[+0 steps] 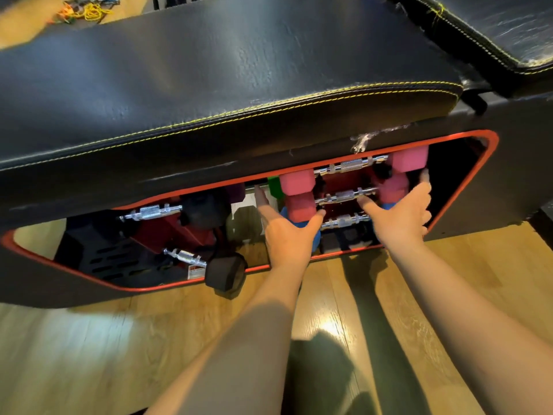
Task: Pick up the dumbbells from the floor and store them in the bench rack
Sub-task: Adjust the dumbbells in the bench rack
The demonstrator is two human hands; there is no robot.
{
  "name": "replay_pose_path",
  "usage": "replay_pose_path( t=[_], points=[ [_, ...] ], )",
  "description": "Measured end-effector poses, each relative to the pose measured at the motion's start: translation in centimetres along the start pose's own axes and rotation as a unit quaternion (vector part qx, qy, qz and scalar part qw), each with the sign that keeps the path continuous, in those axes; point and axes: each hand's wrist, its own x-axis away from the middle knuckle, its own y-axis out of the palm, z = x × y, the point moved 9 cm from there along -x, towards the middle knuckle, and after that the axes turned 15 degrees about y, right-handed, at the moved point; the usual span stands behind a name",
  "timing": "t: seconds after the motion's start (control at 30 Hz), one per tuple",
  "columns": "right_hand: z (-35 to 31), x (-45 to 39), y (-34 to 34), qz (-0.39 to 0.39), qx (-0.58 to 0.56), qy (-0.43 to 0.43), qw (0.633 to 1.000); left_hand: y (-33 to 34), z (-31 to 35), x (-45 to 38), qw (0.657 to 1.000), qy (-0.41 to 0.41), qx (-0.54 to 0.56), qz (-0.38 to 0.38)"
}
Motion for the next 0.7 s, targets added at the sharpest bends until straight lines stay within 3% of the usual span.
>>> replay_pose_path(
  t=[0.13, 0.3, 0.4, 0.5, 0.6, 0.7],
  points=[
    [3.0, 2.6, 2.3, -0.003, 0.002, 0.023, 1.0, -2.6, -2.7, 1.8, 0.997, 0.064, -0.025, 0.023],
    [4.6, 7.4, 7.0, -0.092, 0.045, 0.015, 0.995, -9.2, -5.3, 2.1, 0.983, 0.095, -0.131, 0.082],
    [5.1, 11.1, 12.8, -0.223, 0.046, -0.002, 0.974, -13.9, -8.1, 2.1, 0.98, 0.023, -0.113, 0.161],
    [5.7, 15.4, 18.6, -0.327, 0.083, -0.019, 0.941, -16.8, -12.6, 3.0, 0.96, -0.135, -0.071, 0.233],
    [5.2, 18.4, 22.1, -0.368, 0.097, -0.022, 0.924, -14.0, -19.0, 4.5, 0.914, -0.323, 0.035, 0.242],
    [5.8, 19.2, 24.7, -0.38, 0.058, 0.051, 0.922, -10.1, -20.8, 5.4, 0.894, -0.404, 0.1, 0.165]
  ],
)
